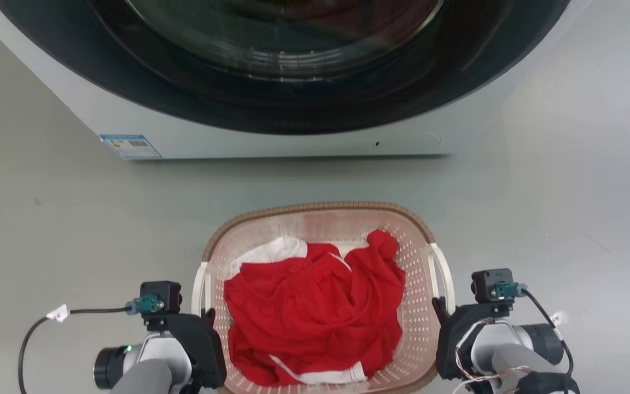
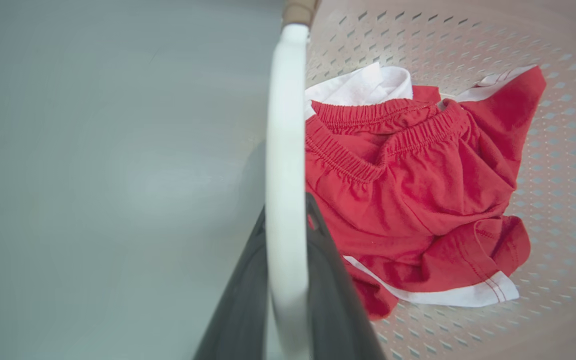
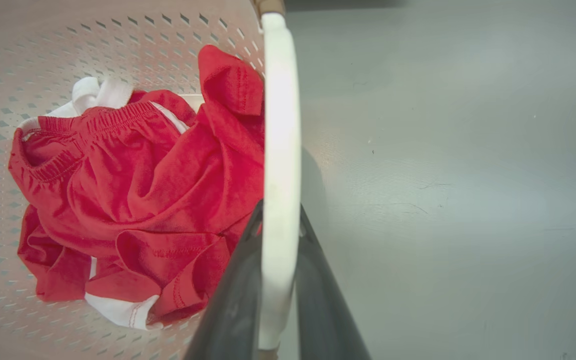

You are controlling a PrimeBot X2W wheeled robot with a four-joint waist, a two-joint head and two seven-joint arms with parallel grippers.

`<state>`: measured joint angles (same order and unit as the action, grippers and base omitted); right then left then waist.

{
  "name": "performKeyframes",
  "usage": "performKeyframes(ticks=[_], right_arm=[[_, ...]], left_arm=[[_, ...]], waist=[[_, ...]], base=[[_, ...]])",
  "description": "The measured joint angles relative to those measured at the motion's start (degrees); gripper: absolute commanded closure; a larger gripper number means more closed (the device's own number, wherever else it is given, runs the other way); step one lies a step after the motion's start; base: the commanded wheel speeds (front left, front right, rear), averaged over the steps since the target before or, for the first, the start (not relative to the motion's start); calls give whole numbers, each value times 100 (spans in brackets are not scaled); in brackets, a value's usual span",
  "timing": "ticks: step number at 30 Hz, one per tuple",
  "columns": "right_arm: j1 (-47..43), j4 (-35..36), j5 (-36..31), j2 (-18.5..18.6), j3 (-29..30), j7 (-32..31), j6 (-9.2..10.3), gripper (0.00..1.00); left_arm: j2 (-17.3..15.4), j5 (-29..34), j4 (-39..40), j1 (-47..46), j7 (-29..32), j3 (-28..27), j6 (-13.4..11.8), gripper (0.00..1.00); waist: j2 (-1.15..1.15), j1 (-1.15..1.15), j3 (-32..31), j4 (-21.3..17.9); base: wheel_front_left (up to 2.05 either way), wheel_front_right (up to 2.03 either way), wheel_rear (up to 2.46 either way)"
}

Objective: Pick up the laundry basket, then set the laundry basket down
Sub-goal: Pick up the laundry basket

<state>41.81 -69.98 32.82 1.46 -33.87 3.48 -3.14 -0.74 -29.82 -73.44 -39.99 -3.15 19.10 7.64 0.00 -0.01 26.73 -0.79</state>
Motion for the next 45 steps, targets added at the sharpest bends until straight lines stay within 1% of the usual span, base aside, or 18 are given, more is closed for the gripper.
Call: performKeyframes(ticks=[3,18,33,40,45], right_arm=[[-133,-40,67,-10,-29,-152,-40,100],[-588,-135,307,-25,-127,-656,-122,100],[-1200,-203,516,-51,-205,-1028,-192,100],[-1427,-237,608,-63,-229,-1161,-204,100],[-1435,-247,619,-63,-232,-1250,-225,100]], left_arm=[[11,-107,-9,152,153,5,0,100],[53,-266,-36,645,655,13,0,100],[77,-450,-48,1307,957,41,0,100],[86,-501,-54,1554,1069,55,0,100],[86,-514,-55,1582,1114,60,0,100]], waist=[[1,0,-280,9],[0,0,-1164,0],[0,0,-2082,-4],[0,0,-2430,-17],[0,1,-2523,-30]], base=[[0,0,0],[0,0,0],[0,0,0],[0,0,0],[0,0,0]])
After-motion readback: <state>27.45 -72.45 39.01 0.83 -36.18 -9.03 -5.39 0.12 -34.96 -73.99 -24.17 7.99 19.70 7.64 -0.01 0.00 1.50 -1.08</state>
